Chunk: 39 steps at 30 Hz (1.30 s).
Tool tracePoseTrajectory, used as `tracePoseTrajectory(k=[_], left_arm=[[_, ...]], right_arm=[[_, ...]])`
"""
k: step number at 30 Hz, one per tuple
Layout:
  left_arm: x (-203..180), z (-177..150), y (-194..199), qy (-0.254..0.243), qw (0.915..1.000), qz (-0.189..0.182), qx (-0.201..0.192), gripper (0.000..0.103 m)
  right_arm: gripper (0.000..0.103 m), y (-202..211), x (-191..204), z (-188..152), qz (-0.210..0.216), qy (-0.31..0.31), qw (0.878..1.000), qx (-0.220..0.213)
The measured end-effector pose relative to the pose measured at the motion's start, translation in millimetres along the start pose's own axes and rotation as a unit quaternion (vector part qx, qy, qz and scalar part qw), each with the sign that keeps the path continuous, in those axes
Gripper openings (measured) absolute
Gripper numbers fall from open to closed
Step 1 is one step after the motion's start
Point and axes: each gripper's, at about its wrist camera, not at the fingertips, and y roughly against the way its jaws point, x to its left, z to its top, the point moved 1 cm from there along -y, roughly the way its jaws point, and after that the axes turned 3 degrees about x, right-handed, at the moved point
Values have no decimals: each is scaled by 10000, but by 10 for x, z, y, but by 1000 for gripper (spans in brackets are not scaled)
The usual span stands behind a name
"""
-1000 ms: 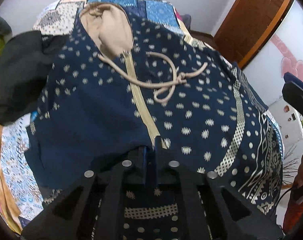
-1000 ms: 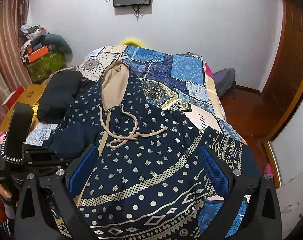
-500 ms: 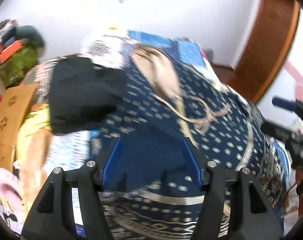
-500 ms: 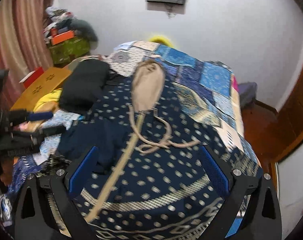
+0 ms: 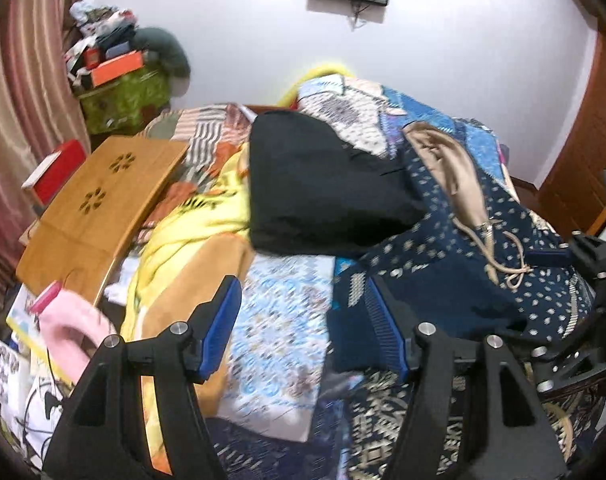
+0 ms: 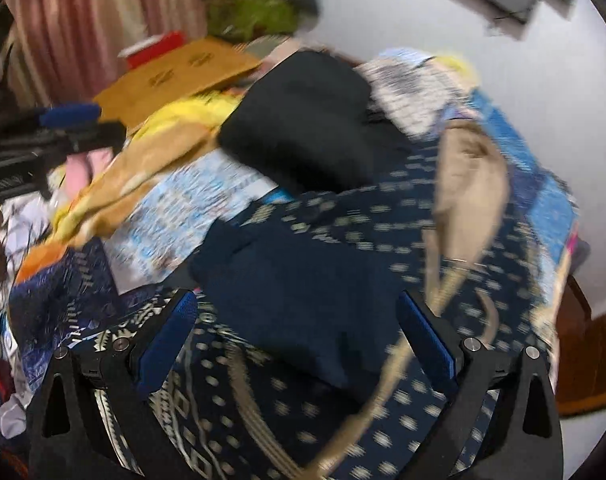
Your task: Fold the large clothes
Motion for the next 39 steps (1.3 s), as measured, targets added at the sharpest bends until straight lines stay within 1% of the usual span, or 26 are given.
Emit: tracePoseTrajectory(k=[5,8,10,12,14,17,19,20,22,24,26,30,32,37,38,39], left_arm=[[149,-152,-104,73,9998,107,154,63],[211,-221,-168,137,9996,85,235,63],[237,-263,-213,162,9994,68,311,63],[254,-295,-272,167,9991,85,385,63],[267,-316,-315,171,9988,100,441,63],[287,-355,-389,227,9983,58,541,63],[286,-378,-428,260,9978,33,602,63],[283,-388,-444,276,9976,22,630,63],[265,-411,-471,291,9972,-15,685,63],[234,-429,-479,253,9971,-35,723,63],[204,-451,-482,205,9970,-40,751,63],[108,-505,-513,50,9959,-99,902,63],[47,-537,-532,-44,9951,-123,983,63],[-157,-625,-595,-321,9924,-211,1172,63],[-205,-649,-626,-362,9913,-240,1245,63],[-232,-668,-641,-392,9905,-255,1292,63]], right_arm=[[96,-562,298,124,162,430,9965,695],[89,-930,436,128,176,605,9912,1165],[79,-1124,491,112,181,642,9874,1432],[74,-1310,523,63,145,635,9841,1655],[69,-1400,537,13,92,603,9836,1697],[54,-1393,582,-60,5,689,9858,1532],[31,-1368,625,-109,15,739,9861,1485],[27,-1355,638,-137,39,726,9863,1481],[14,-1320,659,-179,90,652,9871,1461],[11,-1256,635,-178,48,555,9892,1359],[10,-1124,556,-199,163,308,9917,1239],[10,-773,299,-143,158,-184,9964,808],[10,-521,140,-99,182,-454,9975,519],[10,66,-256,17,262,-1073,9937,-177],[10,239,-367,-6,249,-1229,9914,-365],[10,311,-420,-36,246,-1318,9899,-471]])
